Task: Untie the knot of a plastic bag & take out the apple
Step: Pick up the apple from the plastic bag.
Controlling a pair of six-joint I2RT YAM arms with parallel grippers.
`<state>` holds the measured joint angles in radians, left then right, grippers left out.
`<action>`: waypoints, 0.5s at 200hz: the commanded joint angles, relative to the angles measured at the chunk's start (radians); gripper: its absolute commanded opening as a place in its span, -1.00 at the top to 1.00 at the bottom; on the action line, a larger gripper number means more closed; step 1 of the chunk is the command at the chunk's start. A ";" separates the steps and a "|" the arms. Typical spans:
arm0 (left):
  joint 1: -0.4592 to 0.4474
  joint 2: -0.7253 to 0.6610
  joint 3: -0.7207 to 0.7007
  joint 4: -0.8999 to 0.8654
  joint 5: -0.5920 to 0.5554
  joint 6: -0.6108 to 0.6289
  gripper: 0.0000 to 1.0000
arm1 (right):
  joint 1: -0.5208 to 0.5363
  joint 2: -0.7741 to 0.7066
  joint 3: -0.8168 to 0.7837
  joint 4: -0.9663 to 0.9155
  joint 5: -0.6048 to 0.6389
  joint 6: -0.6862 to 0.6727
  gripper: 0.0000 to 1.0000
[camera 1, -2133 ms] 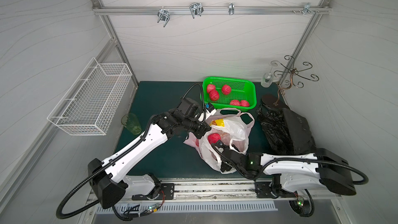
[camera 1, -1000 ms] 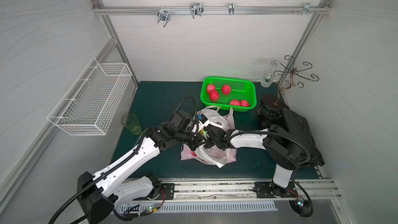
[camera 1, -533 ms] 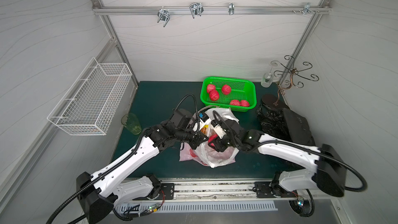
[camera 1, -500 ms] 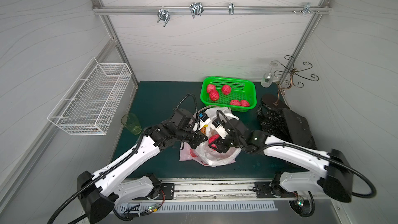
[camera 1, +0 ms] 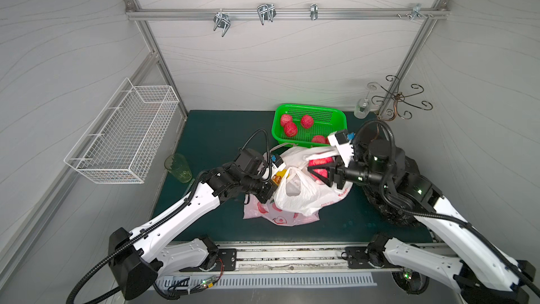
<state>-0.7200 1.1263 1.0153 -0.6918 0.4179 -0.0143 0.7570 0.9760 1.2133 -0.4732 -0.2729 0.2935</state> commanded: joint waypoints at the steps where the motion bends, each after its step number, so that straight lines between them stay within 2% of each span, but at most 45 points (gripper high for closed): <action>1: 0.004 -0.031 0.026 -0.010 -0.006 0.014 1.00 | -0.069 0.123 0.076 0.093 0.021 0.086 0.78; 13: 0.004 -0.039 0.021 -0.006 -0.008 0.018 1.00 | -0.084 0.189 0.105 0.161 -0.018 0.122 0.76; 31: 0.005 -0.044 0.024 -0.010 -0.018 0.028 1.00 | -0.106 0.338 0.221 0.175 -0.302 0.185 0.82; 47: 0.004 -0.039 0.043 -0.014 -0.032 0.040 1.00 | -0.073 0.428 0.264 0.228 -0.509 0.248 0.87; 78: 0.008 -0.004 0.091 -0.046 -0.091 0.076 1.00 | -0.003 0.414 0.219 0.233 -0.683 0.282 0.89; 100: 0.048 0.009 0.126 -0.073 -0.132 0.068 1.00 | 0.001 0.315 0.136 0.150 -0.714 0.277 0.83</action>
<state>-0.7116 1.1141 1.0576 -0.7723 0.3508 0.0338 0.7353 1.4117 1.4063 -0.2787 -0.7925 0.5392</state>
